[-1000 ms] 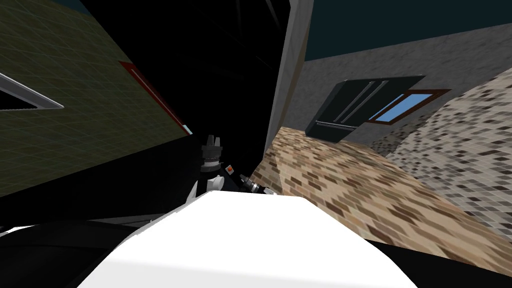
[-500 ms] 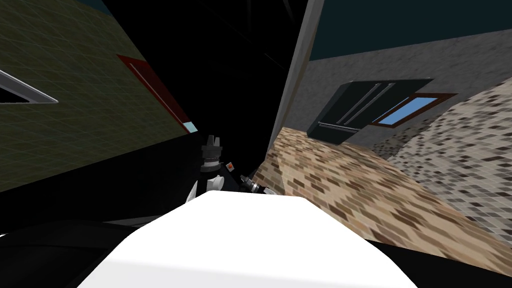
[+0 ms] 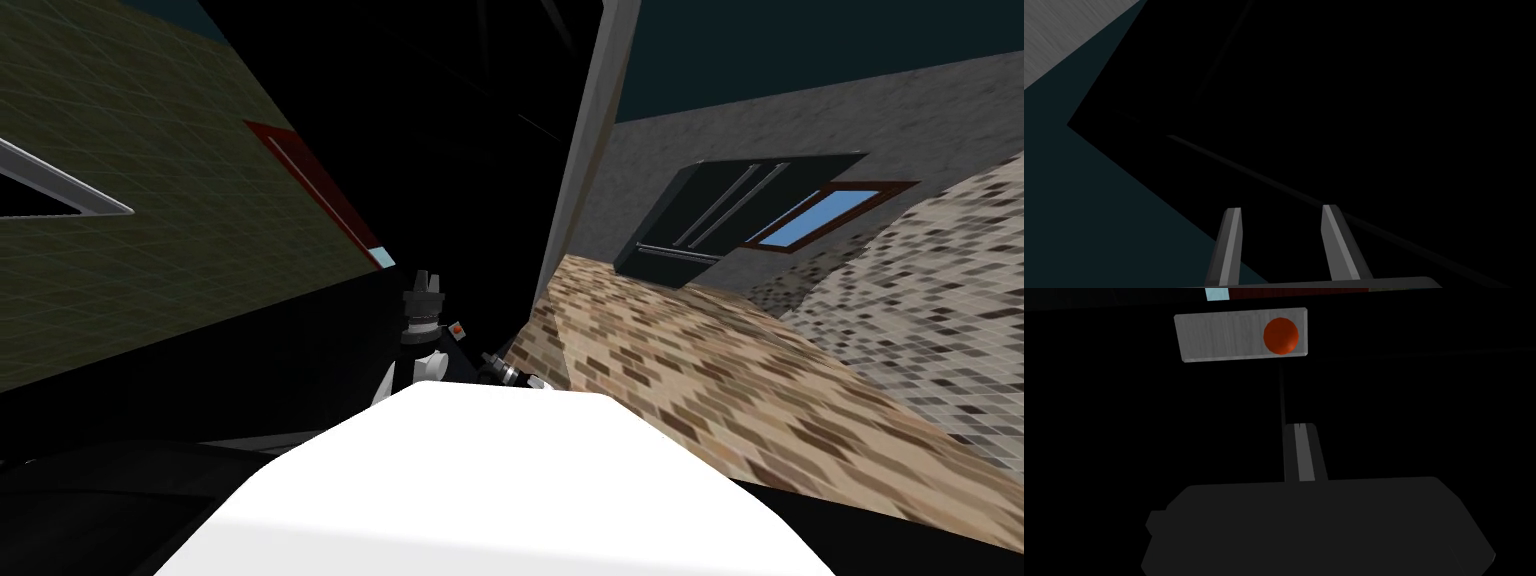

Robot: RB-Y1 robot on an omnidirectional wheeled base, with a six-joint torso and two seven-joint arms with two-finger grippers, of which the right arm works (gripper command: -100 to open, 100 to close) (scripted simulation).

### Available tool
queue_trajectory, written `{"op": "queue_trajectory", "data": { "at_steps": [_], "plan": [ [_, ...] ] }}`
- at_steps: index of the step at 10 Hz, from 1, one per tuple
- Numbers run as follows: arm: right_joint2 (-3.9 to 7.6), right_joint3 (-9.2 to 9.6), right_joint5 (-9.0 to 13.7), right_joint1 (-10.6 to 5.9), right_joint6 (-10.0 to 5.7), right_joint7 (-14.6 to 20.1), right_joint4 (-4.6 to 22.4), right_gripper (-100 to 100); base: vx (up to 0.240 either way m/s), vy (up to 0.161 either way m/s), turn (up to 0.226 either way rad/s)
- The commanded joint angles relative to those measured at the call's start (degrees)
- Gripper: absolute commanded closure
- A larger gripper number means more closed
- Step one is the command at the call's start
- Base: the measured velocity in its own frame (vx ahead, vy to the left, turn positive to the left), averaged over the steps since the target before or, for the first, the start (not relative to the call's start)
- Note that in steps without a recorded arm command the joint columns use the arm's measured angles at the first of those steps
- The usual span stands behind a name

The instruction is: Push the door open

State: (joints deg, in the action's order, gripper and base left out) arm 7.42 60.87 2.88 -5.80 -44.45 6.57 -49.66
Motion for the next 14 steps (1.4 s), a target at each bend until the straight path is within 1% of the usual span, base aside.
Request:
{"op": "queue_trajectory", "data": {
  "at_steps": [1,2,3,4,6,7,8,9,12,14],
  "plan": [
    [-0.68,-1.99,0.23,0.16,0.29,-0.68,0.59,-100,-0.031,0.077,-0.099],
    [-0.92,-2.67,0.30,0.21,0.40,-0.92,0.80,-100,-0.067,0.151,-0.105],
    [-1.46,-4.17,0.47,0.33,0.62,-1.44,1.24,-100,-0.078,0.168,-0.080],
    [-1.74,-4.95,0.56,0.40,0.73,-1.70,1.48,-100,-0.058,0.158,-0.067],
    [-2.81,-7.73,0.88,0.62,1.15,-2.66,2.31,-100,-0.071,0.151,-0.095],
    [-3.19,-8.66,0.98,0.69,1.29,-2.98,2.59,-100,-0.091,0.147,-0.082],
    [-3.37,-8.06,0.95,0.10,0.55,-2.58,3.73,-100,-0.043,0.067,-0.020],
    [-3.37,-8.57,0.93,-0.12,0.61,-2.78,4.21,-100,0.062,0.120,0.050],
    [-3.63,-9.05,0.87,-0.34,0.80,-2.97,4.60,-100,0.127,0.158,0.018],
    [-4.27,-9.53,0.81,-0.57,0.98,-3.15,5.00,-100,0.148,0.158,0.042]
  ]
}}
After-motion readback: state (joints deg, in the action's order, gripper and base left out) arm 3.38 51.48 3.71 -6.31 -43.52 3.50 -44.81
